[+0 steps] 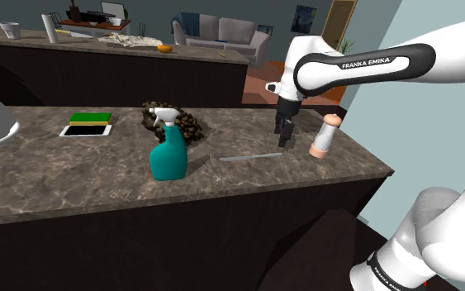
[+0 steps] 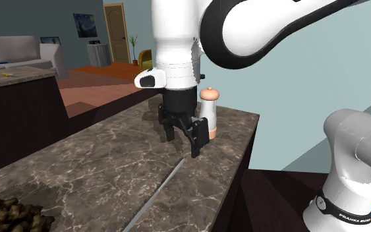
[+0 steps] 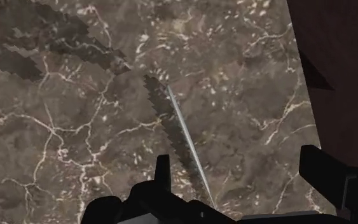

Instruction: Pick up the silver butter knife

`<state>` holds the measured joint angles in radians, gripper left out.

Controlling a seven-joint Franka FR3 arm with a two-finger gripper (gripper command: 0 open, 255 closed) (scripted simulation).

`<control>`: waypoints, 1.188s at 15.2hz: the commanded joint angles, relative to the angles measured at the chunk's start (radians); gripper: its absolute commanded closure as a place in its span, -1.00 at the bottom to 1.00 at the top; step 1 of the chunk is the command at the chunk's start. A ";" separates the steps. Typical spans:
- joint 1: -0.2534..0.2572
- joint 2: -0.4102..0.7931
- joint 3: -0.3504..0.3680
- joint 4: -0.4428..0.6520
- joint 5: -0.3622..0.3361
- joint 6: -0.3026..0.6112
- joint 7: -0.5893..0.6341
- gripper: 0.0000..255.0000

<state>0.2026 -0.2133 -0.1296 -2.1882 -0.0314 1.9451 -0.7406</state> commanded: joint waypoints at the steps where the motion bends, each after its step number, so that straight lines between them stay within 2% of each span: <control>1: 0.020 0.075 0.003 0.043 -0.007 0.030 -0.097 -1.00; 4: 0.047 0.168 0.019 0.087 -0.020 0.080 -0.222 -1.00; 12: 0.046 0.209 0.019 0.027 -0.018 0.180 -0.223 -1.00; 14: 0.046 0.209 0.019 0.027 -0.018 0.180 -0.223 -1.00; 15: 0.045 0.207 0.019 0.026 -0.019 0.179 -0.224 1.00; 18: 0.045 0.208 0.019 0.026 -0.019 0.180 -0.224 1.00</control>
<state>0.2480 -0.0053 -0.1108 -2.1617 -0.0499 2.1247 -0.9649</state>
